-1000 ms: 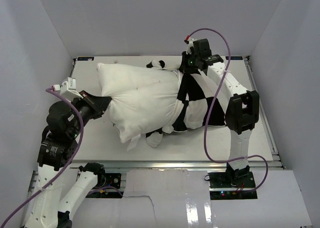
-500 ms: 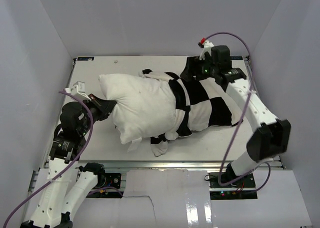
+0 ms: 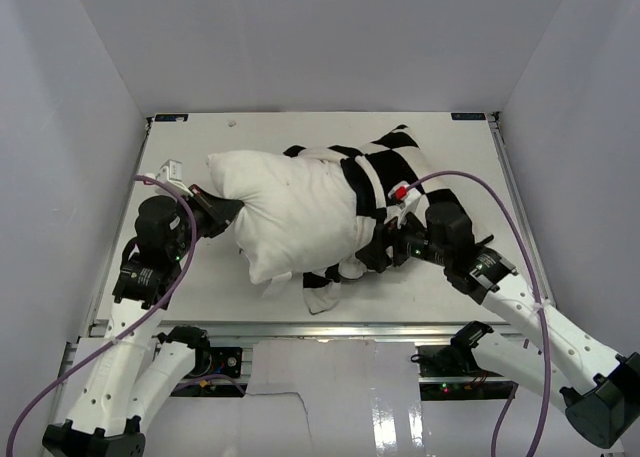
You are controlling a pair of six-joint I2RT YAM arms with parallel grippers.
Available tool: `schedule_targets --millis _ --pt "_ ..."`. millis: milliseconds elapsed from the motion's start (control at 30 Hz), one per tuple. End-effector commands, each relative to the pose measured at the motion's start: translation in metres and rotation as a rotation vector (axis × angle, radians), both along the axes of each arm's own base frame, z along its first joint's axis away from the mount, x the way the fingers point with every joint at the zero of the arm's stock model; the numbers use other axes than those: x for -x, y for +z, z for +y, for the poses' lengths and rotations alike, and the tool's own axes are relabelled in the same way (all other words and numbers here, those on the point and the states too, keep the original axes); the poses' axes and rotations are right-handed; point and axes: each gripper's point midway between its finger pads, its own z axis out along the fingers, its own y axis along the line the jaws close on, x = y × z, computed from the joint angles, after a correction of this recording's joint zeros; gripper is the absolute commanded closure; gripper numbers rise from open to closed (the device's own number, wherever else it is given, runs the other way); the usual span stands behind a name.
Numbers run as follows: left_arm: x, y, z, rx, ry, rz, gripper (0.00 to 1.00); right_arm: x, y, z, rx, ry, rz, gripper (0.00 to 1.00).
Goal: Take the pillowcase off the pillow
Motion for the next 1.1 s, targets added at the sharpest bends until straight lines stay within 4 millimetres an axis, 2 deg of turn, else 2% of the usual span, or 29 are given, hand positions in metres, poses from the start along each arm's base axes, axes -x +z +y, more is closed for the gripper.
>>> schedule_targets --millis 0,33,167,300,333,433,467,500,533,567,600,633,667,700,800,833,900,1067 --pt "0.002 0.031 -0.012 0.067 -0.057 -0.090 1.00 0.002 0.001 -0.002 -0.038 -0.052 -0.035 0.21" --pt "0.002 0.032 -0.013 0.071 -0.062 -0.091 1.00 0.006 -0.014 -0.001 -0.027 -0.045 -0.007 0.21" --pt "0.002 0.036 -0.018 0.074 -0.094 -0.087 1.00 0.005 -0.054 0.005 0.064 -0.072 0.064 0.25" --pt "0.000 0.038 -0.027 0.084 -0.146 -0.069 1.00 0.001 -0.072 0.018 0.112 -0.095 0.061 0.26" --pt "0.000 0.037 -0.029 0.092 -0.156 -0.062 1.00 -0.008 -0.069 0.018 0.114 -0.137 0.036 0.26" --pt "0.000 0.039 -0.037 0.122 -0.194 -0.052 1.00 -0.025 -0.089 0.013 0.188 -0.239 0.050 0.30" --pt "0.001 0.044 -0.037 0.124 -0.199 -0.062 1.00 -0.028 -0.095 0.010 0.202 -0.272 0.061 0.35" --pt "0.001 0.048 -0.035 0.115 -0.188 -0.073 1.00 -0.036 -0.102 -0.001 0.232 -0.348 0.052 0.38" --pt "0.002 0.049 -0.032 0.102 -0.172 -0.059 1.00 -0.037 -0.116 -0.008 0.274 -0.384 0.072 0.49" --pt "0.001 0.053 -0.028 0.085 -0.155 -0.059 1.00 -0.038 -0.122 -0.013 0.279 -0.423 0.086 0.58" --pt "-0.001 0.066 -0.023 0.054 -0.130 -0.066 1.00 -0.041 -0.129 -0.021 0.302 -0.467 0.085 0.87" --pt "-0.004 0.081 -0.021 0.042 -0.120 -0.102 1.00 -0.043 -0.129 -0.024 0.304 -0.493 0.086 0.87" --pt "-0.003 0.083 -0.018 0.024 -0.110 -0.081 1.00 -0.045 -0.132 -0.031 0.301 -0.534 0.097 0.92" --pt "-0.007 0.106 -0.017 0.018 -0.103 -0.110 1.00 -0.049 -0.132 -0.039 0.305 -0.578 0.091 0.92" --pt "-0.016 0.118 -0.016 -0.016 -0.094 -0.082 1.00 -0.059 -0.132 -0.066 0.282 -0.701 0.099 0.92" --pt "-0.011 0.137 -0.017 -0.008 -0.105 -0.106 1.00 -0.061 -0.130 -0.073 0.270 -0.731 0.097 0.92" --pt "-0.009 0.153 -0.021 0.008 -0.130 -0.124 1.00 -0.066 -0.135 -0.097 0.266 -0.825 0.112 0.92" --pt "-0.013 0.166 -0.021 -0.017 -0.132 -0.119 1.00 -0.079 -0.140 -0.144 0.220 -0.965 0.154 0.92"
